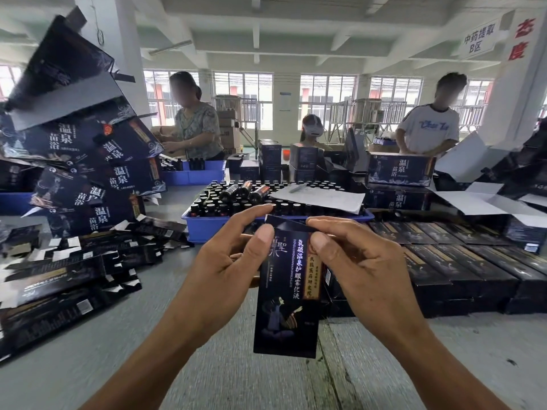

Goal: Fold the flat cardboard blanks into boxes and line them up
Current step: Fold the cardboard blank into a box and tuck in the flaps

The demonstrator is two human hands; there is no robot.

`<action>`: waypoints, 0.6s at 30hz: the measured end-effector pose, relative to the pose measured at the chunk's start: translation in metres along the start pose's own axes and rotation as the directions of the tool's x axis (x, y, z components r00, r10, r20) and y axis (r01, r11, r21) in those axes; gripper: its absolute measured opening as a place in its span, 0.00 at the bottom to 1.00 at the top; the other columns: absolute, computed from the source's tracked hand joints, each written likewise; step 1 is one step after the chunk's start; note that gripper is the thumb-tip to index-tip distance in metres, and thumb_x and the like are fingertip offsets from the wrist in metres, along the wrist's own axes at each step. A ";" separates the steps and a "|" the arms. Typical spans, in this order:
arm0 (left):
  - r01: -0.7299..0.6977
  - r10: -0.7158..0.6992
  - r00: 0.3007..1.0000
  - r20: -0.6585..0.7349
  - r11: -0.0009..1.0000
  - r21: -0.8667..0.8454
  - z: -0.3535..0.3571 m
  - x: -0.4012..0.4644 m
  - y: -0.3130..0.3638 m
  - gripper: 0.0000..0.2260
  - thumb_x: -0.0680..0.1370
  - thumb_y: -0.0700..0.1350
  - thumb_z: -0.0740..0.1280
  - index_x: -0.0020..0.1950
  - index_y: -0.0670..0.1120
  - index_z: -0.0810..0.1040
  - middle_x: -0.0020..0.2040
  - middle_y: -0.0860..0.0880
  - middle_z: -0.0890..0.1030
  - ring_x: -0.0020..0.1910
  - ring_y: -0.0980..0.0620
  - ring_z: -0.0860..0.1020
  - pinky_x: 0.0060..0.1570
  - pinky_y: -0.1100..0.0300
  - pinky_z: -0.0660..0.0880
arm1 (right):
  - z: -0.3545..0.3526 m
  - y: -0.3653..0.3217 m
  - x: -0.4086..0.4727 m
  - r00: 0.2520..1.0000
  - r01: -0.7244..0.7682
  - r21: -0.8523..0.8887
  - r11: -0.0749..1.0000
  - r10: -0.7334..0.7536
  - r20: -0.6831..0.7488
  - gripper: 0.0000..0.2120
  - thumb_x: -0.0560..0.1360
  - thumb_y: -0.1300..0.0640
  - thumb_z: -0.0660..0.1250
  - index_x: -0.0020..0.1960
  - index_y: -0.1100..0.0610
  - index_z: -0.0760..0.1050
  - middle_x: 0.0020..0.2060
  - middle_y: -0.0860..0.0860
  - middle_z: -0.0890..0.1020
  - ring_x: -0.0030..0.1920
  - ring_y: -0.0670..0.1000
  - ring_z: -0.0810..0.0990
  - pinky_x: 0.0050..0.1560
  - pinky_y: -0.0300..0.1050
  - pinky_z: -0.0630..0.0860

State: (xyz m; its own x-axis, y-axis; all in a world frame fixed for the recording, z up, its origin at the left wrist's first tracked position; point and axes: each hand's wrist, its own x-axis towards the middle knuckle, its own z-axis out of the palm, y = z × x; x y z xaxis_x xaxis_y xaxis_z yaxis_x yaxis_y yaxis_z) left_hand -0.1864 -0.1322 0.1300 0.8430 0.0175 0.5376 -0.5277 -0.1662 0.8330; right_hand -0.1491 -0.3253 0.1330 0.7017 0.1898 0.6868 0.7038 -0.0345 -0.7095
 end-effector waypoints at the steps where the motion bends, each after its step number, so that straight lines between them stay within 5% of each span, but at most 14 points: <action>1: -0.002 0.002 1.000 -0.009 1.000 0.008 0.000 0.000 0.000 0.17 0.77 0.62 0.63 0.65 0.67 0.75 0.53 0.55 0.85 0.52 0.54 0.85 0.44 0.61 0.82 | 0.001 0.001 0.000 1.000 0.006 -0.001 1.000 -0.006 0.011 0.10 0.75 0.49 0.67 0.54 0.41 0.82 0.52 0.36 0.84 0.56 0.40 0.81 0.52 0.34 0.78; 9: 0.027 -0.026 0.999 -0.029 0.999 0.035 -0.002 0.001 0.001 0.16 0.76 0.61 0.62 0.63 0.68 0.77 0.50 0.54 0.85 0.50 0.55 0.84 0.42 0.63 0.82 | 0.005 0.001 -0.003 0.999 0.012 -0.001 1.000 -0.012 0.038 0.11 0.74 0.48 0.66 0.55 0.42 0.82 0.52 0.36 0.84 0.56 0.39 0.81 0.50 0.31 0.78; 14: 0.009 -0.012 0.999 0.043 0.997 0.072 -0.003 -0.001 0.004 0.13 0.75 0.59 0.65 0.58 0.65 0.81 0.53 0.55 0.85 0.52 0.52 0.84 0.45 0.58 0.83 | 0.002 0.000 -0.001 0.998 -0.058 0.091 0.994 0.057 0.006 0.09 0.76 0.54 0.67 0.53 0.47 0.83 0.45 0.39 0.86 0.46 0.39 0.84 0.39 0.29 0.77; 18: 0.028 -0.038 0.995 0.097 0.994 0.103 -0.009 0.001 0.006 0.12 0.74 0.58 0.67 0.57 0.67 0.82 0.54 0.58 0.85 0.51 0.52 0.84 0.48 0.53 0.84 | 0.001 0.004 -0.001 0.994 -0.111 0.079 0.991 0.111 0.002 0.09 0.78 0.57 0.67 0.53 0.47 0.84 0.46 0.41 0.86 0.47 0.41 0.84 0.40 0.32 0.78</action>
State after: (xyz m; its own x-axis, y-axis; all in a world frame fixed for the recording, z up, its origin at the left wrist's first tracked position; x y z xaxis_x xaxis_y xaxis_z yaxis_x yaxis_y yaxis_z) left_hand -0.1896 -0.1247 0.1362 0.8687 -0.0716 0.4902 -0.4903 -0.2664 0.8299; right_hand -0.1467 -0.3245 0.1296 0.7754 0.1868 0.6032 0.6106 0.0220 -0.7916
